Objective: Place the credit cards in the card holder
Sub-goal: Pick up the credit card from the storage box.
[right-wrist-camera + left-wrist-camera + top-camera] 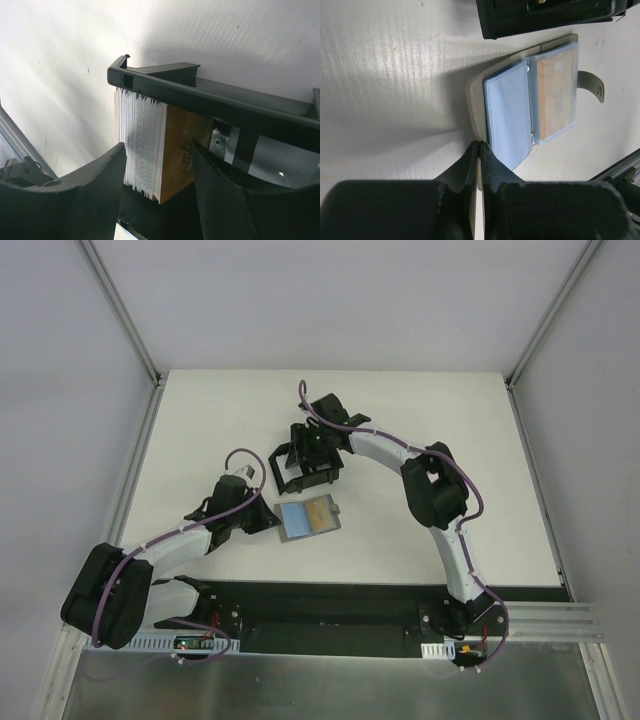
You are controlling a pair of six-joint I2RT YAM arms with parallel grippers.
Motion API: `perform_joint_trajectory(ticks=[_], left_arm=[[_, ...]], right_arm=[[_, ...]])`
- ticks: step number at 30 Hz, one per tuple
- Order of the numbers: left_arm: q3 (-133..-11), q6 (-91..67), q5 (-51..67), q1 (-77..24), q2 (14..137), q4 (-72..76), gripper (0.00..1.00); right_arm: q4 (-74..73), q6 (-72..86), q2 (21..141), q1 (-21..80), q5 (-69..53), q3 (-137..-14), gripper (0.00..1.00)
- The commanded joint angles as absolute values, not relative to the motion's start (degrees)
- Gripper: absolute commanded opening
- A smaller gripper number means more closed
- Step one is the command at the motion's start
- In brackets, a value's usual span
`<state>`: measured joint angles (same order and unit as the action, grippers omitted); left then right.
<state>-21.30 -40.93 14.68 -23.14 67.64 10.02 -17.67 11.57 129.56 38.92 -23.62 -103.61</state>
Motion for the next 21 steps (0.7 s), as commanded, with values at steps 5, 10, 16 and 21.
perform_joint_trajectory(ticks=[5, 10, 16, 21], left_arm=[[-22.9, -39.7, 15.3, -22.3, 68.2, 10.3, 0.0], [-23.1, -39.6, 15.3, -22.3, 68.6, 10.2, 0.0], [-23.3, -39.6, 15.6, -22.4, 68.9, 10.5, 0.0], [-23.3, -39.7, 15.8, -22.3, 68.9, 10.5, 0.0]], right_arm=[[-15.5, 12.5, 126.0, 38.7, -26.5, -104.2, 0.49], [-15.3, 12.5, 125.1, 38.5, -25.8, -103.4, 0.42], [-14.9, 12.4, 123.7, 38.1, -25.1, -102.3, 0.3], [-14.6, 12.2, 122.4, 37.7, -24.7, -101.5, 0.2]])
